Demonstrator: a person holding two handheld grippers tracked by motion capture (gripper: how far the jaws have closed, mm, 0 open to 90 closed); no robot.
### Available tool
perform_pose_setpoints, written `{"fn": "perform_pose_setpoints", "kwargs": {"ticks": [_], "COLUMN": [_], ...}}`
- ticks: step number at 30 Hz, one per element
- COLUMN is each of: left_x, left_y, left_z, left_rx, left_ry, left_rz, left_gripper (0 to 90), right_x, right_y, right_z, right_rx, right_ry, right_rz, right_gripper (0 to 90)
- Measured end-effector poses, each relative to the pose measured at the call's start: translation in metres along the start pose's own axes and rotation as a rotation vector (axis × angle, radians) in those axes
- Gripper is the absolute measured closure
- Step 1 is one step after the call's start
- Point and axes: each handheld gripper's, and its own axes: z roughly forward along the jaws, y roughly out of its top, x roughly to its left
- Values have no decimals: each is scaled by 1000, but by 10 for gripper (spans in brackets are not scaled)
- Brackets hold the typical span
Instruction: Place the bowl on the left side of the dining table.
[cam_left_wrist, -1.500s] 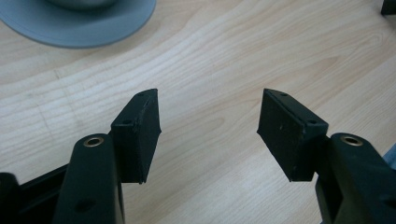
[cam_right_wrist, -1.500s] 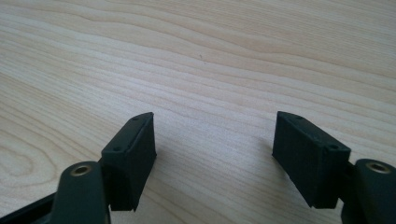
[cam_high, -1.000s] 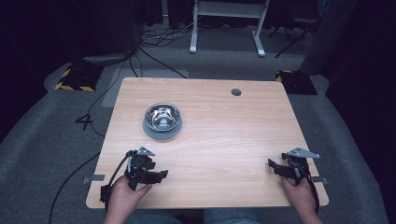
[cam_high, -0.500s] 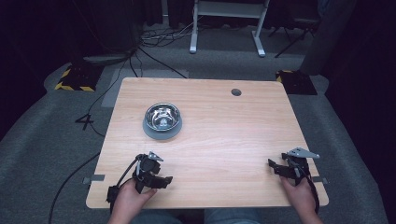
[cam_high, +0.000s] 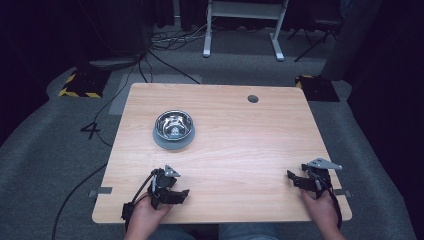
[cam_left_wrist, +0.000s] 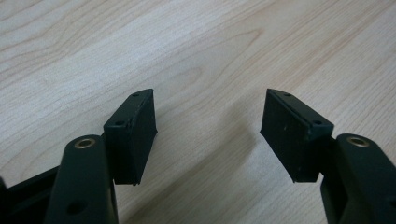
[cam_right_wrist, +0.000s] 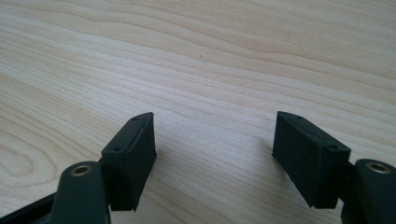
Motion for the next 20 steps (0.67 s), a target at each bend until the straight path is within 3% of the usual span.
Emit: {"fn": "perform_pose_setpoints", "kwargs": {"ticks": [3, 5, 8, 12, 15, 20], "left_x": [-3, -5, -7, -11, -11, -11], "left_y": [-3, -6, -11, -13, -14, -12], "left_z": [3, 3, 9, 14, 16, 18], "left_rx": [-26, -54, -120, -152, -176, -167], "left_ry": [-8, 38, 29, 77, 63, 53], "left_rz": [12, 27, 32, 120, 120, 110], "left_gripper": [326, 314, 279, 265, 228, 227], "right_x": [0, 0, 0, 0, 0, 0], "right_y": [0, 0, 0, 0, 0, 0], "right_z": [0, 0, 0, 0, 0, 0], "right_rx": [0, 0, 0, 0, 0, 0], "right_ry": [0, 0, 0, 0, 0, 1], "right_rz": [0, 0, 0, 0, 0, 0], "right_gripper": [301, 301, 301, 301, 301, 300]}}
